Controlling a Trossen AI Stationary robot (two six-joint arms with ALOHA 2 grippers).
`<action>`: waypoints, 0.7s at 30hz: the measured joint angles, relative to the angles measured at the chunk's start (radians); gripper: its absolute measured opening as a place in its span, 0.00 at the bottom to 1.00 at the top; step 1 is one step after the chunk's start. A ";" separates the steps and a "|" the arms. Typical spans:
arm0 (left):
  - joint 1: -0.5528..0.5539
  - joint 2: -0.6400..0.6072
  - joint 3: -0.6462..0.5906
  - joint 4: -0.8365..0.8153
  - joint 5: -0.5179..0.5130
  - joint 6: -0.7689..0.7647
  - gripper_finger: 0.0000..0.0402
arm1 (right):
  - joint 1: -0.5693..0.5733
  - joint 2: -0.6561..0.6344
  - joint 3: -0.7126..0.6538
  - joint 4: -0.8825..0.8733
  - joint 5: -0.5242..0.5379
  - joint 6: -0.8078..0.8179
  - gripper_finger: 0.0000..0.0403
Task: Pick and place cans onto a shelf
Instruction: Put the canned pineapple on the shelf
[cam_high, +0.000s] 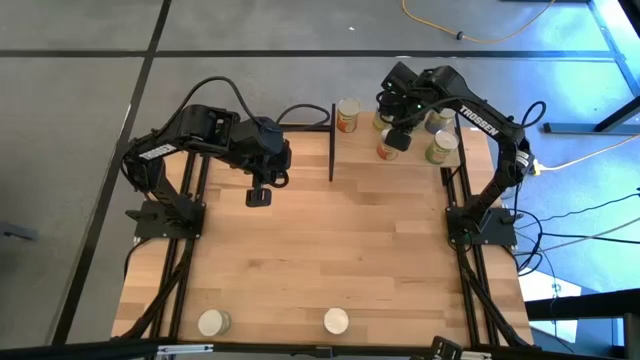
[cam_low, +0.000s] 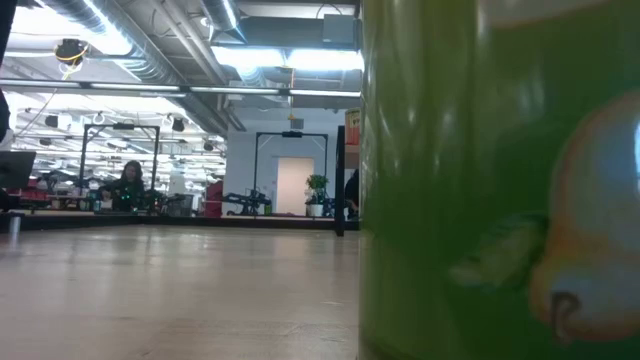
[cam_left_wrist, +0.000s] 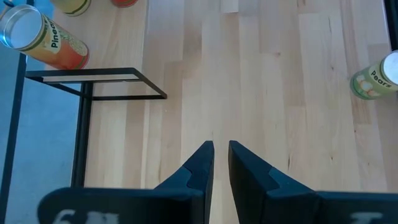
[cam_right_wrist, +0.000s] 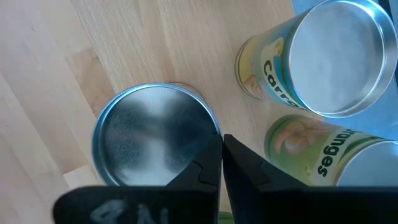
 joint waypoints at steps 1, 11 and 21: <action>0.000 0.000 0.000 0.000 0.000 0.000 0.10 | 0.000 0.000 0.000 0.000 0.000 0.001 0.04; 0.000 0.000 0.000 0.000 0.000 0.000 0.10 | 0.000 0.000 0.000 -0.010 0.000 0.002 0.01; 0.000 0.000 0.000 0.000 0.000 0.001 0.10 | 0.000 0.000 0.000 -0.010 0.000 0.001 0.11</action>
